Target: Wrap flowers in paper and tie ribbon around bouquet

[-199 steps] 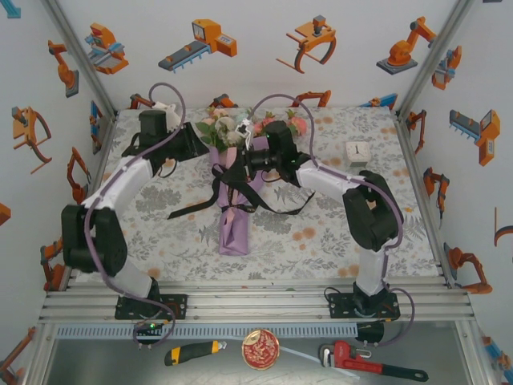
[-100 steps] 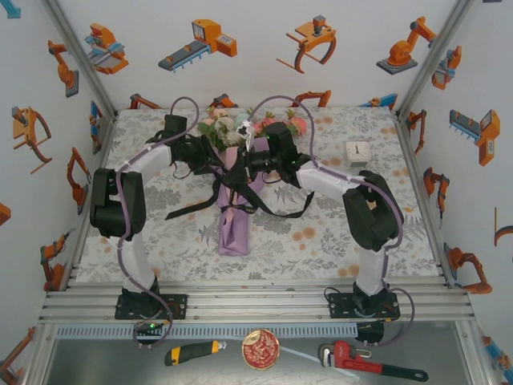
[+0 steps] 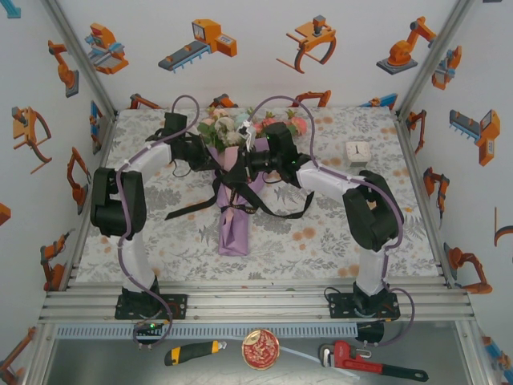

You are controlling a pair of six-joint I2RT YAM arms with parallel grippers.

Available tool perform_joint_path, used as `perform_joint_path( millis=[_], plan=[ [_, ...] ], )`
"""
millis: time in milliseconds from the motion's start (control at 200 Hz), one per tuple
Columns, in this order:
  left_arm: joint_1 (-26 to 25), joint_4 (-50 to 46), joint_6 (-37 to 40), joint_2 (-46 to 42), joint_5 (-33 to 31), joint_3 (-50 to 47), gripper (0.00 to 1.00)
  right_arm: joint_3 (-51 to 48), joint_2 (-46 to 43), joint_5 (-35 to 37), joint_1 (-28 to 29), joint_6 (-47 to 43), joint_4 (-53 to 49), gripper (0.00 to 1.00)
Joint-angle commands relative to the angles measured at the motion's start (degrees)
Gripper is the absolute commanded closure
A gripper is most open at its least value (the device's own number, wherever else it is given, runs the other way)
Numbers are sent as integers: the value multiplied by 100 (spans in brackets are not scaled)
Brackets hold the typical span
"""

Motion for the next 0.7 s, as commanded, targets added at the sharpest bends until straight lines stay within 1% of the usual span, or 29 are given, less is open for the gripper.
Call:
perform_joint_path(
  millis=[0, 40, 45, 50, 70, 105, 160, 225, 265, 285, 370, 466, 526, 601, 646, 696],
  plan=[
    [54, -206, 192, -573, 5, -153, 100, -10, -343, -41, -28, -400, -327, 95],
    [53, -216, 229, -700, 24, -201, 100, 29, -344, -63, -14, -473, -470, 86],
    [58, -218, 236, -713, 22, -209, 100, 39, -345, -57, -3, -480, -496, 84],
    [55, -219, 240, -729, 26, -218, 100, 39, -345, -57, -3, -480, -496, 84],
    [55, -213, 255, -789, 10, -249, 100, 54, -341, -33, 8, -488, -536, 77],
    [56, -244, 302, -892, -17, -290, 91, 87, -328, -20, 18, -490, -575, 70],
    [63, -313, 405, -1087, -108, -346, 76, 163, -286, 23, 34, -472, -600, 67],
    [88, -517, 571, -1295, -331, -381, 54, 262, -330, 293, 22, -455, -839, 62],
    [110, -699, 675, -1435, -526, -373, 46, 303, -405, 594, -2, -488, -1113, 59],
    [120, -782, 724, -1514, -621, -384, 43, 305, -454, 768, -20, -491, -1257, 58],
    [132, -1065, 793, -1906, -958, -509, 41, 193, -710, 1377, -184, -362, -1781, 57],
    [109, -1136, 745, -2400, -1019, -866, 40, -234, -1059, 1651, -332, -207, -2023, 58],
    [67, -1217, 825, -2652, -877, -1109, 40, -535, -1248, 1546, -338, -481, -2154, 60],
    [-9, -1449, 981, -2828, -645, -1322, 40, -811, -1375, 1453, -336, -818, -2290, 60],
    [-50, -1508, 1056, -2883, -392, -1427, 38, -893, -1378, 1370, -334, -987, -2371, 60],
    [-135, -1507, 1119, -2858, -197, -1516, 35, -863, -1325, 1120, -306, -1415, -2611, 60]
  ],
)
